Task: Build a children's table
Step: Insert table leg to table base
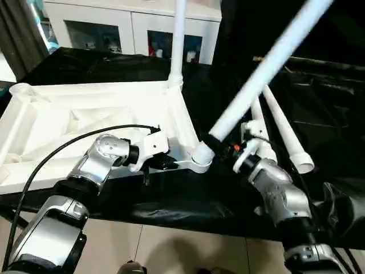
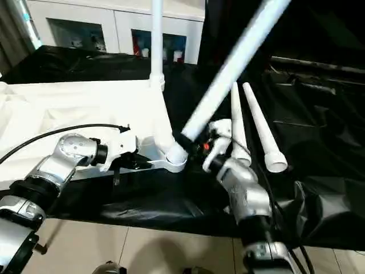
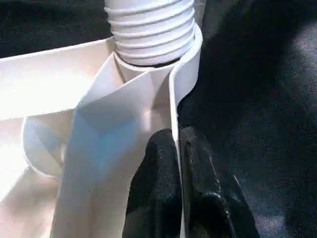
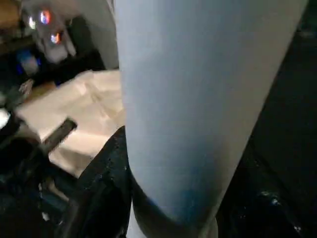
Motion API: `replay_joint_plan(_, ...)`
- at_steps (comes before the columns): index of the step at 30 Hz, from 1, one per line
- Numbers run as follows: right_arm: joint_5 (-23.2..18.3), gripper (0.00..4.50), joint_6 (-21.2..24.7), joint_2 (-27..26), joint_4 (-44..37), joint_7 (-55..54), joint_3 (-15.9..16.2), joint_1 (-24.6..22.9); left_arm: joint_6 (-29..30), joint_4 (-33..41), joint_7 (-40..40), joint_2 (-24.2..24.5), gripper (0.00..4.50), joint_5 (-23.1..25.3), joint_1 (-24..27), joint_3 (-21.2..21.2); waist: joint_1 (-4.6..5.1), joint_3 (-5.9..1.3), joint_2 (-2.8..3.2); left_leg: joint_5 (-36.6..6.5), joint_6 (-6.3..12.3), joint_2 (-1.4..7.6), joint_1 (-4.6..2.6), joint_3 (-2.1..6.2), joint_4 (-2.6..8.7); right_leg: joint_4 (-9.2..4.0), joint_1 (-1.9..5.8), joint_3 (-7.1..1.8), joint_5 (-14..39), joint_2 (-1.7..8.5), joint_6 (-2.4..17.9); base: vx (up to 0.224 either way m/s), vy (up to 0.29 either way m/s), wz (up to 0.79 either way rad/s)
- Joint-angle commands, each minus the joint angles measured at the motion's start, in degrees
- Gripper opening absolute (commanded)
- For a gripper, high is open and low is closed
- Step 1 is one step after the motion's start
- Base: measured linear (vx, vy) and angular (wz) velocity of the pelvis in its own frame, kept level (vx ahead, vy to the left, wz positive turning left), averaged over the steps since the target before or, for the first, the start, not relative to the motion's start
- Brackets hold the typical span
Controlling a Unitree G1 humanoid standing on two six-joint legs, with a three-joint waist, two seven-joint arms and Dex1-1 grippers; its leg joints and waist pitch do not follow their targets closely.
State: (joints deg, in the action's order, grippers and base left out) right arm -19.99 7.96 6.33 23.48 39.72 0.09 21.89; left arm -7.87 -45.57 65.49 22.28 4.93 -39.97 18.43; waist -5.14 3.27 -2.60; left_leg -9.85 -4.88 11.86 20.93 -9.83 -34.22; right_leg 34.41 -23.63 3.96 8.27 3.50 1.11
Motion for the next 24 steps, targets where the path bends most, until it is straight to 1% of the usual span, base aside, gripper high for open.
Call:
replay_joint_plan(1,3.65,1.87,0.61,1.34,1.25,-0.41,1.53,-2.82,-1.16,0.02,-1.08,0.66,0.00,0.78,-1.09,-0.62,0.21,-3.69,0.64,-18.60,-0.78,1.35,-1.10,0.54,4.60,-5.46,2.18,-2.50,28.97,4.79,6.29,0.000,0.000,0.00)
replay_joint_plan(2,3.72,1.87,0.56,1.37,1.03,-0.44,1.65,-2.89,-1.17,-0.04,-1.12,0.63,0.00,0.79,-1.12,-0.63,0.22,-3.68,0.65,-18.56,-0.71,1.36,-1.04,0.54,4.63,-5.46,2.18,-2.49,28.87,4.77,6.27,0.000,0.000,0.00)
replay_joint_plan(3,4.47,1.87,0.34,1.73,0.82,-0.39,2.50,-2.88,-1.28,-0.21,-1.18,0.57,0.00,0.86,-1.18,-0.61,0.26,-3.69,0.70,-18.58,-0.69,1.39,-1.01,0.59,4.69,-5.38,2.20,-2.45,28.56,4.71,6.36,0.000,0.000,0.00)
replay_joint_plan(4,4.47,1.87,0.34,1.73,0.82,-0.39,2.50,-2.88,-1.28,-0.21,-1.18,0.57,0.00,0.86,-1.18,-0.61,0.30,-3.67,0.74,-18.75,-0.69,1.40,-1.04,0.59,4.69,-5.40,2.14,-2.44,28.48,4.68,6.45,0.000,0.000,0.00)
replay_joint_plan(6,6.53,1.87,-0.34,2.56,0.85,0.06,4.47,-2.71,-1.42,-0.47,-1.25,0.51,0.00,0.98,-1.29,-0.53,0.37,-3.59,0.70,-19.43,-0.77,1.33,-1.08,0.58,4.70,-5.49,2.10,-2.41,29.14,4.58,6.18,0.000,0.000,0.00)
replay_joint_plan(7,6.55,1.87,-0.34,2.57,0.85,0.06,4.48,-2.71,-1.42,-0.47,-1.25,0.51,0.00,0.98,-1.29,-0.53,0.38,-3.52,0.71,-19.70,-0.78,1.31,-1.13,0.59,4.71,-5.59,2.04,-2.39,29.66,4.61,6.06,0.000,0.000,0.00)
replay_joint_plan(8,7.71,1.87,0.16,3.25,1.06,0.66,5.98,-2.08,-1.52,-0.51,-1.17,0.48,0.00,0.97,-1.29,-0.45,0.46,-3.48,0.68,-20.36,-0.78,1.27,-1.23,0.63,4.66,-5.73,1.97,-2.35,30.90,4.66,5.80,0.000,0.000,0.00)
replay_joint_plan(10,8.31,1.87,0.64,3.66,1.20,1.02,6.86,-1.58,-1.59,-0.56,-1.14,0.47,0.00,0.97,-1.31,-0.40,0.50,-3.42,0.67,-20.75,-0.70,1.22,-1.31,0.69,4.60,-6.02,1.92,-2.30,32.91,4.76,5.14,0.000,0.000,0.00)
replay_joint_plan(11,8.82,1.87,0.80,3.93,1.29,1.21,7.44,-1.20,-1.64,-0.56,-1.10,0.45,0.00,0.96,-1.30,-0.38,0.54,-3.42,0.68,-20.96,-0.67,1.23,-1.29,0.71,4.60,-6.05,1.92,-2.28,33.27,4.76,5.00,0.000,0.000,0.00)
replay_joint_plan(12,9.88,1.87,1.83,4.62,1.86,2.30,8.81,0.31,-1.72,-0.33,-0.76,0.43,0.00,0.97,-1.14,-0.22,0.61,-3.42,0.60,-21.11,-0.70,1.21,-1.26,0.77,4.61,-6.07,1.94,-2.21,33.70,4.71,4.77,0.000,0.000,0.00)
replay_joint_plan(13,10.34,1.87,2.22,4.86,2.46,2.80,9.36,1.19,-1.74,-0.24,-0.65,0.39,0.00,0.96,-1.05,-0.17,0.63,-3.45,0.62,-21.14,-0.73,1.23,-1.28,0.83,4.64,-6.04,1.99,-2.18,33.67,4.73,4.78,0.000,0.000,0.00)
replay_joint_plan(14,10.61,1.87,2.46,5.00,2.90,3.13,9.68,1.78,-1.75,-0.18,-0.59,0.36,0.00,0.95,-0.99,-0.13,0.76,-3.43,0.52,-21.23,-0.70,1.26,-1.28,0.85,4.62,-5.93,1.93,-2.17,33.51,4.70,4.96,0.000,0.000,0.00)
replay_joint_plan(15,10.75,1.87,2.47,5.05,3.12,3.23,9.82,2.02,-1.78,-0.20,-0.58,0.33,0.00,0.96,-0.97,-0.13,0.81,-3.38,0.56,-21.36,-0.69,1.25,-1.28,0.84,4.64,-6.02,1.89,-2.19,33.63,4.69,4.97,0.000,0.000,0.00)
replay_joint_plan(16,10.75,1.87,2.78,5.13,3.65,3.85,10.08,2.65,-1.76,-0.12,-0.54,0.29,0.00,0.98,-0.92,-0.08,0.80,-3.35,0.25,-21.62,-0.61,1.25,-1.43,0.71,4.53,-6.22,1.68,-2.24,34.08,4.73,4.83,0.000,0.000,0.00)
replay_joint_plan(17,10.70,1.87,3.08,5.19,4.01,4.37,10.27,3.09,-1.75,-0.06,-0.49,0.26,0.00,0.99,-0.89,-0.04,0.78,-3.39,0.35,-21.39,-0.55,1.23,-1.25,0.84,4.59,-6.07,1.94,-2.21,34.10,4.81,4.77,0.000,0.000,0.00)
replay_joint_plan(18,10.57,1.87,3.82,5.38,4.93,5.79,10.71,4.06,-1.76,0.10,-0.23,0.20,0.00,0.93,-0.79,0.00,0.80,-3.38,0.35,-21.38,-0.53,1.25,-1.26,0.84,4.63,-6.15,1.90,-2.17,34.18,4.75,4.60,0.000,0.000,0.00)
replay_joint_plan(20,10.54,1.87,3.85,5.52,5.26,6.27,10.96,4.35,-1.78,0.13,-0.13,0.19,0.00,0.91,-0.77,0.00,0.87,-3.41,0.32,-21.63,-0.50,1.26,-1.35,0.83,4.58,-6.13,1.83,-2.15,34.28,4.76,4.66,0.000,0.000,0.00)
replay_joint_plan(22,10.05,1.87,3.25,5.87,7.45,8.24,10.91,5.26,-2.07,0.58,0.99,0.18,0.00,0.52,-0.57,0.09,0.88,-3.42,0.33,-21.50,-0.46,1.29,-1.30,0.86,4.62,-6.14,1.90,-2.13,34.14,4.79,4.71,0.000,0.000,0.00)
replay_joint_plan(23,9.57,1.87,2.71,6.04,8.40,9.41,10.58,5.39,-2.24,1.04,1.94,0.22,0.00,0.20,-0.38,0.20,0.89,-3.35,-0.08,-21.17,-0.23,1.30,-1.27,0.85,4.61,-6.07,1.86,-2.14,34.14,4.85,4.78,0.000,0.000,0.00)
replay_joint_plan(24,9.44,1.87,2.53,6.11,8.77,9.89,10.48,5.47,-2.31,1.18,2.23,0.24,0.00,0.14,-0.32,0.27,0.89,-3.35,0.15,-20.94,-0.13,1.39,-1.31,0.79,4.66,-6.12,1.83,-2.23,33.45,4.86,5.03,0.000,0.000,0.00)
